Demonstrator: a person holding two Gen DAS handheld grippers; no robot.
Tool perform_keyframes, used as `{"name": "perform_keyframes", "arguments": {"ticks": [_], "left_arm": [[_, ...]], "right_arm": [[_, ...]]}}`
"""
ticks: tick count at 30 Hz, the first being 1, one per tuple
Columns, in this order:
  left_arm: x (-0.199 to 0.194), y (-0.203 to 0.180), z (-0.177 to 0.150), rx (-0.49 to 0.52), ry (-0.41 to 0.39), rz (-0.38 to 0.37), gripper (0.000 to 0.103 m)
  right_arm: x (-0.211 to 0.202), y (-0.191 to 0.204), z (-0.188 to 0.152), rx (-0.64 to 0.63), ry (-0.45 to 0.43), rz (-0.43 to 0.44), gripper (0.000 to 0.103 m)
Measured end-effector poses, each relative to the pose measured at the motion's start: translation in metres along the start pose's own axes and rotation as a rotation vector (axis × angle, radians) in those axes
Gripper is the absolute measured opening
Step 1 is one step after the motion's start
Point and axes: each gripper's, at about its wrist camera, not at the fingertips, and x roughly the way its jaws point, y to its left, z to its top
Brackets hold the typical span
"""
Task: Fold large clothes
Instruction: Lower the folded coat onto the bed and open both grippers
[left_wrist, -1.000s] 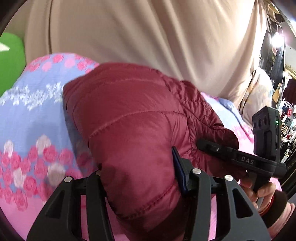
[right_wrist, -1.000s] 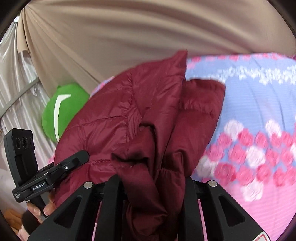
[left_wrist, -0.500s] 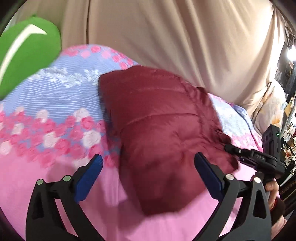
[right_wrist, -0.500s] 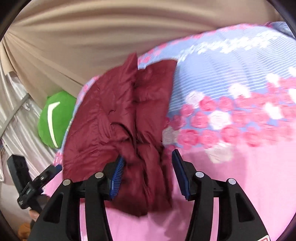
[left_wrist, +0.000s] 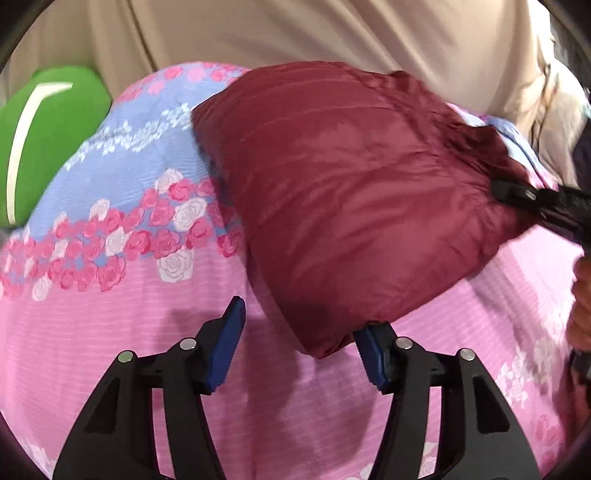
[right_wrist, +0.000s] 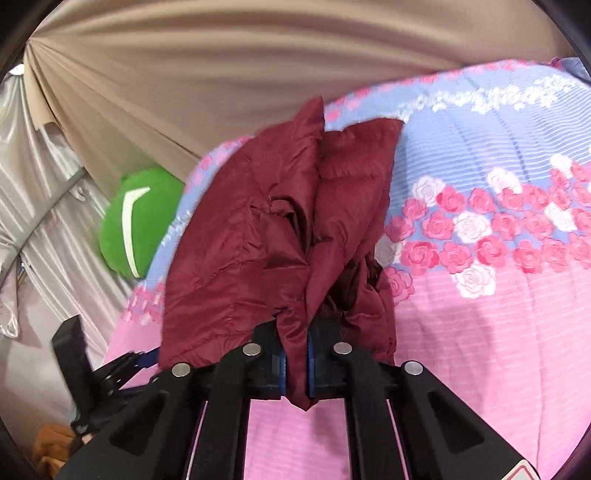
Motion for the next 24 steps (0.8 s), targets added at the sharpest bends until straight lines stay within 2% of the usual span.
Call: {"name": "perform_keyframes", "arguments": {"ticks": [2, 4, 9, 12, 15, 17, 18, 20, 22, 24], "left_arm": [[0.005, 0.001, -0.003, 0.006, 0.008, 0.026, 0.056], [0.016, 0.001, -0.007, 0.017, 0.034, 0.046, 0.056], [0.024, -0.001, -0.006, 0.017, 0.025, 0.078, 0.057], [0.012, -0.004, -0.009, 0.027, 0.014, 0.094, 0.057], [-0.026, -0.017, -0.016, 0.065, -0.047, 0.097, 0.059], [-0.057, -0.027, -0.015, 0.071, -0.109, 0.092, 0.066], [-0.066, -0.030, -0.013, 0.068, -0.134, 0.095, 0.070], [-0.079, -0.039, 0.001, 0.030, -0.185, 0.114, 0.073], [-0.075, -0.045, 0.015, 0.006, -0.194, 0.114, 0.073], [-0.057, -0.051, 0.027, -0.021, -0.171, 0.144, 0.073]], "right_arm": [[0.002, 0.000, -0.012, -0.011, 0.008, -0.037, 0.006], [0.022, -0.010, -0.025, 0.003, 0.062, -0.083, 0.006], [0.041, -0.023, -0.024, 0.049, 0.105, -0.066, 0.006], [0.030, -0.029, -0.024, 0.076, 0.107, -0.034, 0.013], [-0.001, -0.030, -0.023, 0.076, 0.063, -0.072, 0.025], [-0.025, -0.016, -0.022, 0.014, -0.006, -0.138, 0.025], [-0.033, -0.006, -0.020, -0.023, -0.033, -0.150, 0.024], [-0.036, 0.018, -0.017, -0.100, -0.051, -0.159, 0.019], [-0.026, 0.048, -0.019, -0.223, -0.053, -0.187, 0.011], [-0.009, 0.058, -0.026, -0.303, -0.027, -0.226, 0.005]]}}
